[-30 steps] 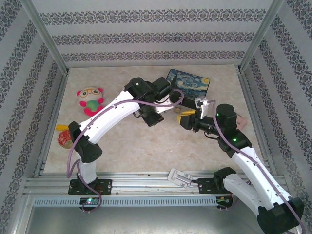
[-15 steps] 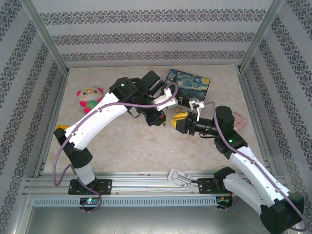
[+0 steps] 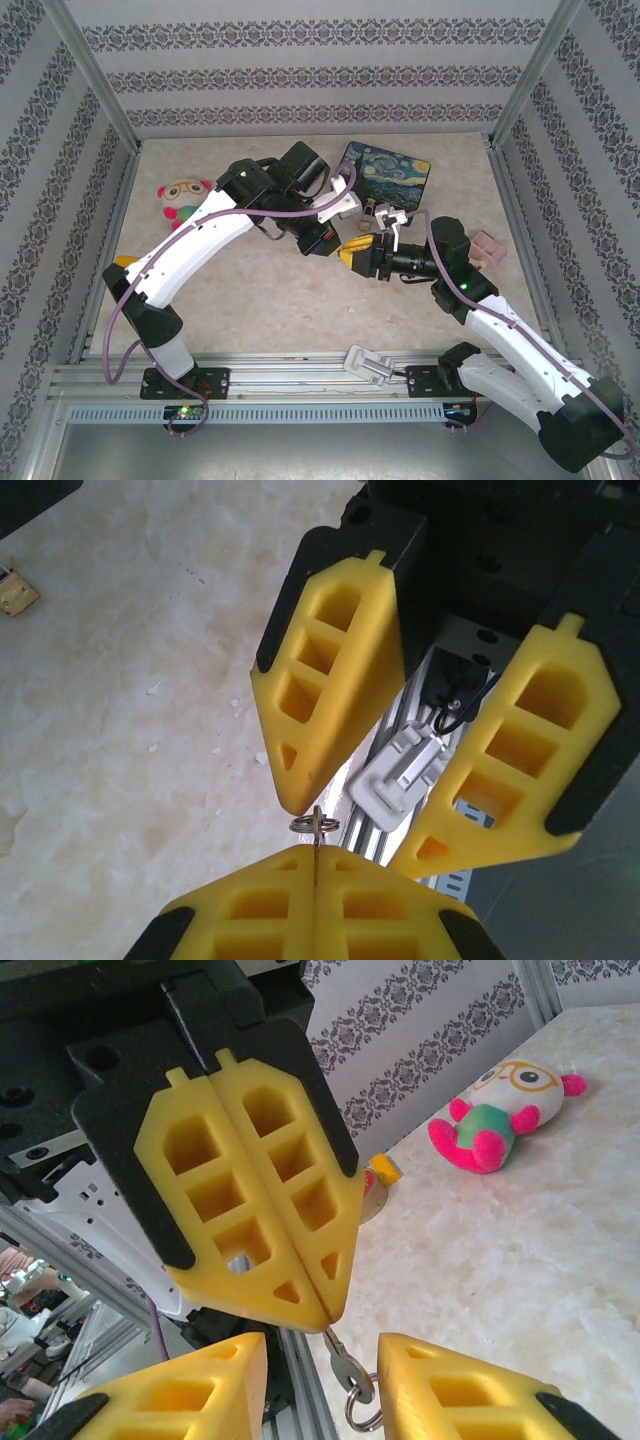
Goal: Unlock the padlock with the key
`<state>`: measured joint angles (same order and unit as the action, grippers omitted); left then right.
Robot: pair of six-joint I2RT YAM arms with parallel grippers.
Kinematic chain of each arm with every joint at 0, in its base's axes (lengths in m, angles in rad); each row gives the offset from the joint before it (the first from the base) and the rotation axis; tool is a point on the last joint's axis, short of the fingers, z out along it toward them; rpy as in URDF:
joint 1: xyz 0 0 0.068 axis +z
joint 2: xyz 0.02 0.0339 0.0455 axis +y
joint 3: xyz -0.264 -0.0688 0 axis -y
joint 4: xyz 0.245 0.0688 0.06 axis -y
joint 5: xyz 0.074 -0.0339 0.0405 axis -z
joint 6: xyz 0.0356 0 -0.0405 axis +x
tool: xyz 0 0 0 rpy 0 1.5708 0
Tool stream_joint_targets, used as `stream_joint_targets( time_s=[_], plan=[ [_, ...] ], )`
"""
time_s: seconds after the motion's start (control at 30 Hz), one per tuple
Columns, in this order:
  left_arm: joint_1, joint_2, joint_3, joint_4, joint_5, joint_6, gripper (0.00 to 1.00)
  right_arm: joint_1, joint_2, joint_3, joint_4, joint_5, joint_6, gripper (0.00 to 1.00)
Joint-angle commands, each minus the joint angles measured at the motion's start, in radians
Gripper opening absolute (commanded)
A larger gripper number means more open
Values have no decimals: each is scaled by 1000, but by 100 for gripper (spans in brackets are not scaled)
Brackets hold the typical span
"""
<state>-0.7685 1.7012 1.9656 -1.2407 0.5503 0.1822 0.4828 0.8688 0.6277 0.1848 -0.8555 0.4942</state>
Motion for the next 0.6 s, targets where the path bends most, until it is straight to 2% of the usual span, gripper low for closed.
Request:
stream_joint_targets(
  time_s=[0.0,0.57],
  plan=[
    [22,-50,-24,59,72,-1,0,11,-1,4,47,-22,-15,35],
    [55,-89,-93,120,148,-9,0,13,-10,1,61,-41,-3,32]
  ],
)
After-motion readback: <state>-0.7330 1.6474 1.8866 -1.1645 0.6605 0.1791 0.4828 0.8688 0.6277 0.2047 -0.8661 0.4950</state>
